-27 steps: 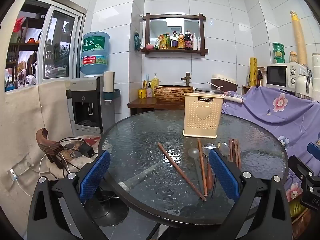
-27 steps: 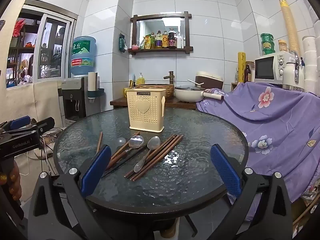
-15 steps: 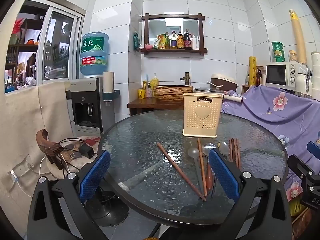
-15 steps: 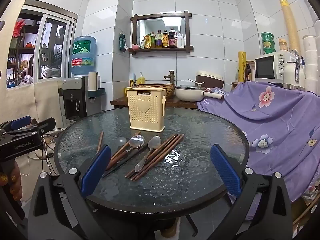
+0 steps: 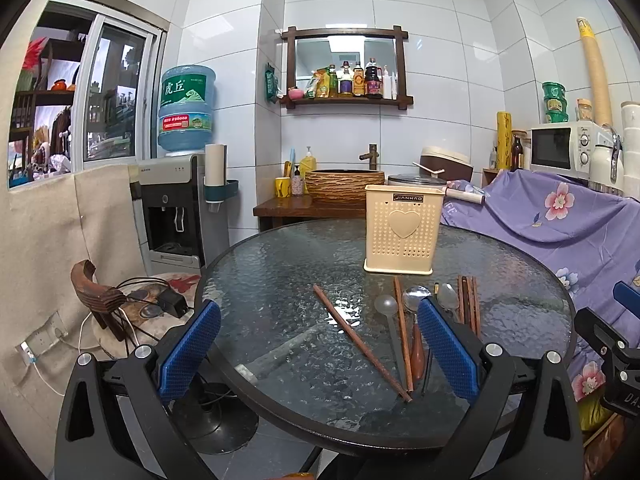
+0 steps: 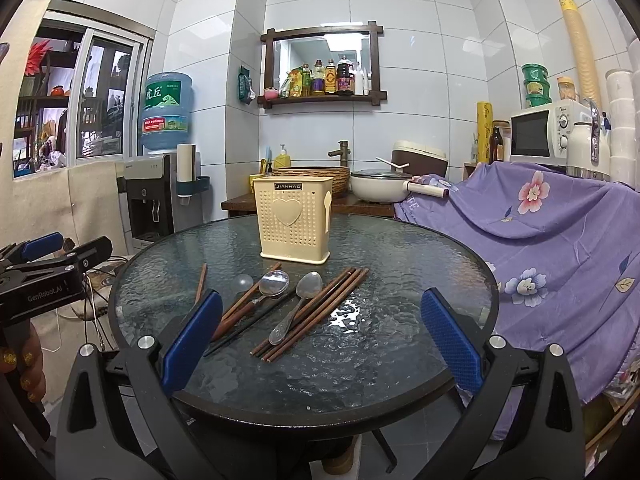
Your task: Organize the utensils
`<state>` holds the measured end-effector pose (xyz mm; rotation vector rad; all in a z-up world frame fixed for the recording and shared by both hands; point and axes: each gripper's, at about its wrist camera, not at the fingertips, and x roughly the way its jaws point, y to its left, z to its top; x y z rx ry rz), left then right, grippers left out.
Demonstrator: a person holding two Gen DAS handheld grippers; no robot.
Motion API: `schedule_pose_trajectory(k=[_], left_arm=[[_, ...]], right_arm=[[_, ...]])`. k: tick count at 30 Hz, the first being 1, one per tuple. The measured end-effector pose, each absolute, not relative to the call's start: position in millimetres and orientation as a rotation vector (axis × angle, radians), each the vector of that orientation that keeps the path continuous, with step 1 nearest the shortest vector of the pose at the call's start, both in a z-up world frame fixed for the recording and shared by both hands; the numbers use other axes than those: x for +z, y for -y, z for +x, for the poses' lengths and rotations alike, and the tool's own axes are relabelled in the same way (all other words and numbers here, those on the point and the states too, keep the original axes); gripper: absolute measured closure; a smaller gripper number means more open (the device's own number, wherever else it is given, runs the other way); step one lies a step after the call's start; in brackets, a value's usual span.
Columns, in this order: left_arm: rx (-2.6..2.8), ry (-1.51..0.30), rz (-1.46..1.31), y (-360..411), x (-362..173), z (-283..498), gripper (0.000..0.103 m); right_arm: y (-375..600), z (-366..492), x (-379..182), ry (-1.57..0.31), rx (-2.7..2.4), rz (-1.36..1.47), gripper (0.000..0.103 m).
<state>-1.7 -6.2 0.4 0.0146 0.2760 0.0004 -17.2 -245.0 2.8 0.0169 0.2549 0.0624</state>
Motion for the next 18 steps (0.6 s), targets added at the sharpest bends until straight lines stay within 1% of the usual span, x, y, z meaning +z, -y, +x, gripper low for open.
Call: schedule_pose_trajectory(k=[18], left_arm=[[0.006,-0.280,0.022,8.1,-0.6,0.9,0.006]], right_arm=[[242.3,-15.8,1.5,-0.260,0.065,0.012,0.005]])
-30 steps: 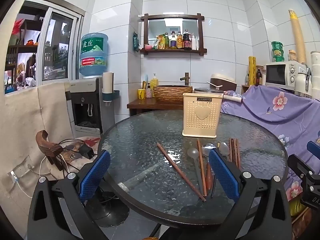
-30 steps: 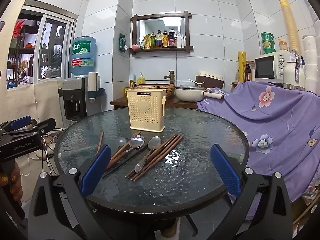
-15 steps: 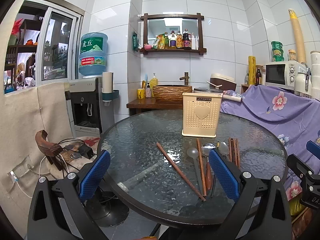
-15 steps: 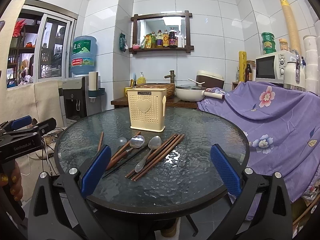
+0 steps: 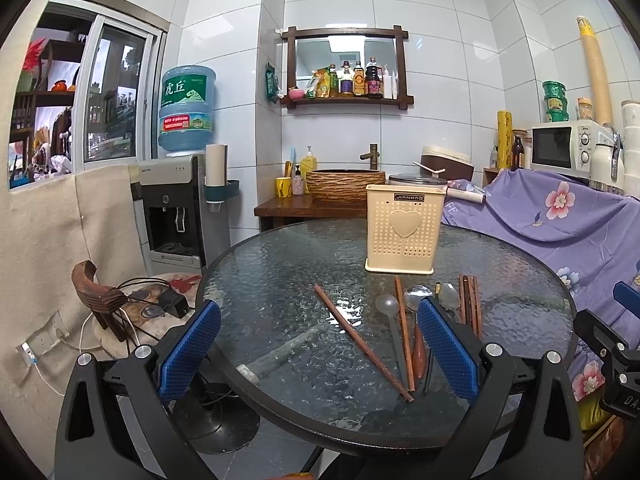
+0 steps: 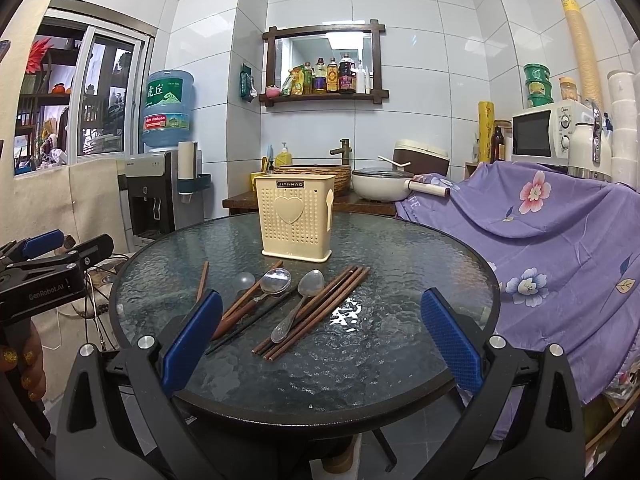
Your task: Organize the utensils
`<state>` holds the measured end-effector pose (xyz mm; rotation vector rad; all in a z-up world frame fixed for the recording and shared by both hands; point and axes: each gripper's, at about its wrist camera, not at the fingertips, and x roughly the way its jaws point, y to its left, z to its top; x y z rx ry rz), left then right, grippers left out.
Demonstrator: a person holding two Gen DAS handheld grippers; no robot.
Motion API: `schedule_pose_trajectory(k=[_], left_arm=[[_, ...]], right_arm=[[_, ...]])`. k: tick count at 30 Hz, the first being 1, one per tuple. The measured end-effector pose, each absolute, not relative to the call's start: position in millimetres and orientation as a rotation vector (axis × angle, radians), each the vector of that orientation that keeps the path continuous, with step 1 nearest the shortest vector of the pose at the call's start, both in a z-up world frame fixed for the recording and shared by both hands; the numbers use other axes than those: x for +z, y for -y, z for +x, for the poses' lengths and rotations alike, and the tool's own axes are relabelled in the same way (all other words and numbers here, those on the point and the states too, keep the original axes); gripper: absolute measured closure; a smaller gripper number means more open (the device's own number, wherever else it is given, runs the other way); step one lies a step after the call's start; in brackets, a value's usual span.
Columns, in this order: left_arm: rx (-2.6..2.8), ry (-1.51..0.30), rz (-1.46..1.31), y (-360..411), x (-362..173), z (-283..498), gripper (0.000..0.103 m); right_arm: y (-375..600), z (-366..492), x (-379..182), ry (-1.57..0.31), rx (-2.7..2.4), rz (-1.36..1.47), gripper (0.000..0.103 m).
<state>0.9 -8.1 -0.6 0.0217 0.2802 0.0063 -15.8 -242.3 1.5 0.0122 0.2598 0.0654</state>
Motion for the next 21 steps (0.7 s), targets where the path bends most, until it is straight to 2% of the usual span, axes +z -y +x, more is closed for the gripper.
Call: schedule_pose_trajectory(k=[21], left_arm=[[0.006,-0.290,0.017,4.7,-1.1,1.8,0.006]], right_arm=[[241.1,-16.4,-1.2,-0.268,0.066,0.015,0.005]])
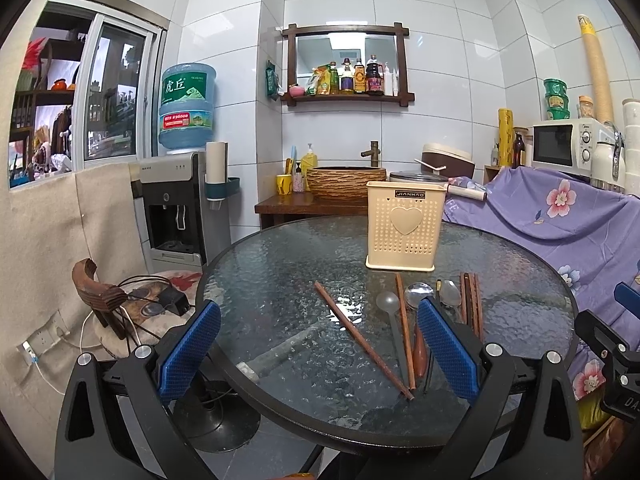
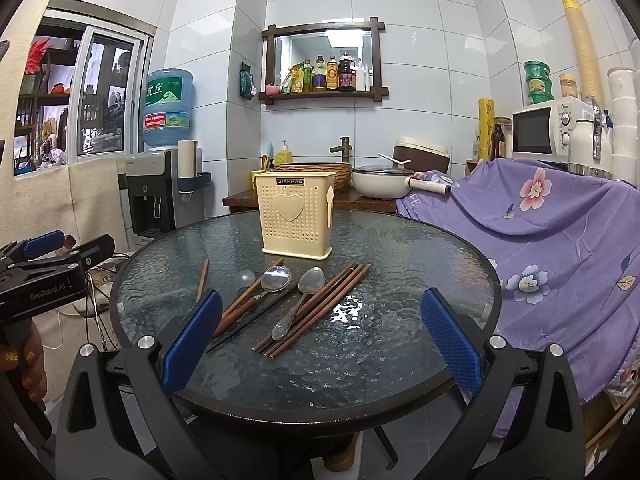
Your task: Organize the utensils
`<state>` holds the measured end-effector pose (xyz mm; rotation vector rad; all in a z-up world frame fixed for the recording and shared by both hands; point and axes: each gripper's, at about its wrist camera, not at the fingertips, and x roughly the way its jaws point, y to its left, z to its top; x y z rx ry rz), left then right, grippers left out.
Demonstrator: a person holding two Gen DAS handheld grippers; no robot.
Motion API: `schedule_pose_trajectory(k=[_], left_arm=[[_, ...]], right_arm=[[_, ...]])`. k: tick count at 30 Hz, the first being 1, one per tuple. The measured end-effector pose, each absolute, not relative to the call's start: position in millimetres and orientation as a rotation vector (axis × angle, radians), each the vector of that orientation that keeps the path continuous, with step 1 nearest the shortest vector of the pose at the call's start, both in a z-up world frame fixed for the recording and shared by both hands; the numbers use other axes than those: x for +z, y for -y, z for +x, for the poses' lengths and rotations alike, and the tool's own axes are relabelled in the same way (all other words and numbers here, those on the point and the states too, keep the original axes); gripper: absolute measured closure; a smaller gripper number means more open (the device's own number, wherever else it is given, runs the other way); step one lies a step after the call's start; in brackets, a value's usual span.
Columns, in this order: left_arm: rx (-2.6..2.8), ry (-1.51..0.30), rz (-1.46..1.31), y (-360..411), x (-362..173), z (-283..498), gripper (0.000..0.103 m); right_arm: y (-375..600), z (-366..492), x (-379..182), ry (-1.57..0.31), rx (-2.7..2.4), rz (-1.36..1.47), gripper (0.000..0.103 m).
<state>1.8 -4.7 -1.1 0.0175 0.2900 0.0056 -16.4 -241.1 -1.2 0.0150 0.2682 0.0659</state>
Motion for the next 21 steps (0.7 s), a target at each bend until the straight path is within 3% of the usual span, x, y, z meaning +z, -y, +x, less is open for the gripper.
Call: schedule_pose_trajectory(k=[21], left_arm=[[0.009,-0.301,0.020,3.9,-4.1,3.2,0.006]], right_arm=[[239.9,-15.1,-2.7,-0.275,0.070,0.016,0.005]])
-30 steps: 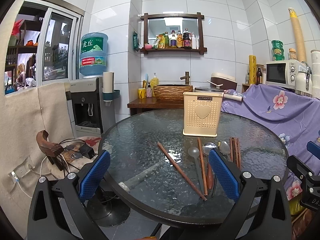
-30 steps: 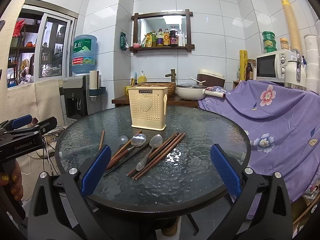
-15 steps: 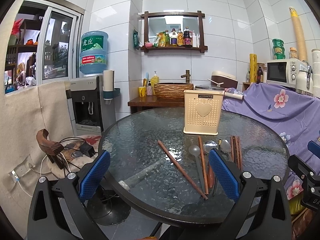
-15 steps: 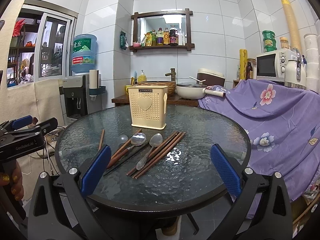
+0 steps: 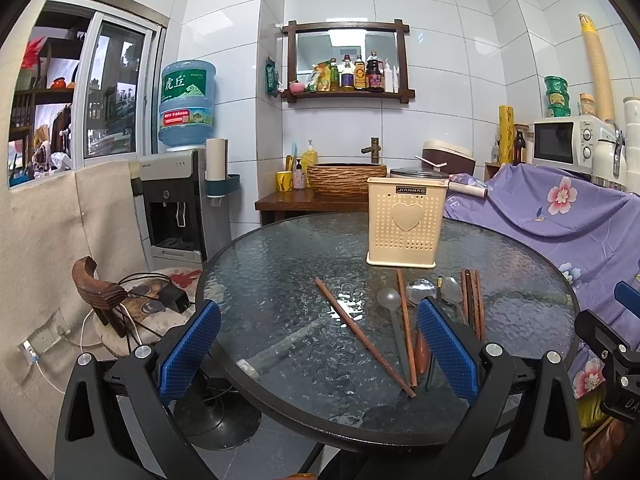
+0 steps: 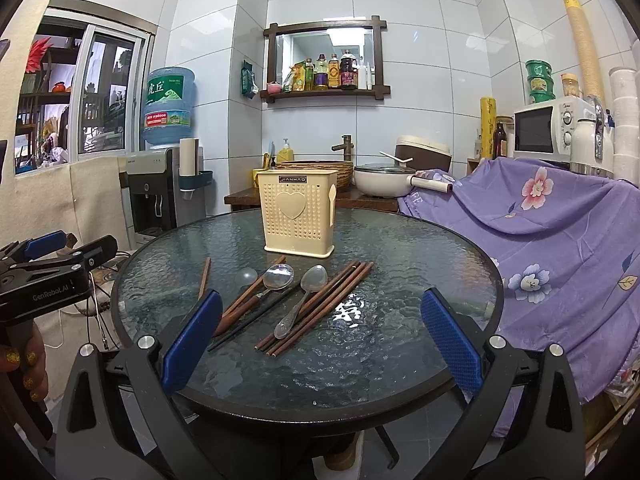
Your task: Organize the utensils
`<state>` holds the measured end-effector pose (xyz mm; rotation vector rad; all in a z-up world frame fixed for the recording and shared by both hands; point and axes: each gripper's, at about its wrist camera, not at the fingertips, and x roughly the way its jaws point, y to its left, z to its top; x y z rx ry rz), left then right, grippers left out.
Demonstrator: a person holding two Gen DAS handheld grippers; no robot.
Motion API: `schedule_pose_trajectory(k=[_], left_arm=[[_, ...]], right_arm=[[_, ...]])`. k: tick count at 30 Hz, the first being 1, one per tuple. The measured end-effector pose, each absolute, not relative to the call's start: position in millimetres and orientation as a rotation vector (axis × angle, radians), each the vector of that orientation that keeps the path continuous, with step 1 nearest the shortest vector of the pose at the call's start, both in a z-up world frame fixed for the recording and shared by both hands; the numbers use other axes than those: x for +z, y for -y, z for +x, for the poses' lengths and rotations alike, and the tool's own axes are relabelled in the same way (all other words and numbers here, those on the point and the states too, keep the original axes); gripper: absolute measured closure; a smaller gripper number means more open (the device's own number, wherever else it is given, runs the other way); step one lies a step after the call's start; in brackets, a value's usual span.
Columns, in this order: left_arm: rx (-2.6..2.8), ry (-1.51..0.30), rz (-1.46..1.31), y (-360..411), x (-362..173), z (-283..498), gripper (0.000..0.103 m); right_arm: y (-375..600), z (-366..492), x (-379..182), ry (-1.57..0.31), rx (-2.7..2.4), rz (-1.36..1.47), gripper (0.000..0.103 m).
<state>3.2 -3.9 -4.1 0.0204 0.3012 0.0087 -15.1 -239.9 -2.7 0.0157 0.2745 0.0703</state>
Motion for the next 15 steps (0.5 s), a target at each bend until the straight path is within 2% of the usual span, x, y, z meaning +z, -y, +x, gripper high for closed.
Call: schedule_pose_trajectory(k=[15], left_arm=[[0.002,-0.338,0.025,4.5,-5.5,11.6,0.006]], right_arm=[[238.5,-7.2,-3.3,-0.292,0.065,0.005,0.005]])
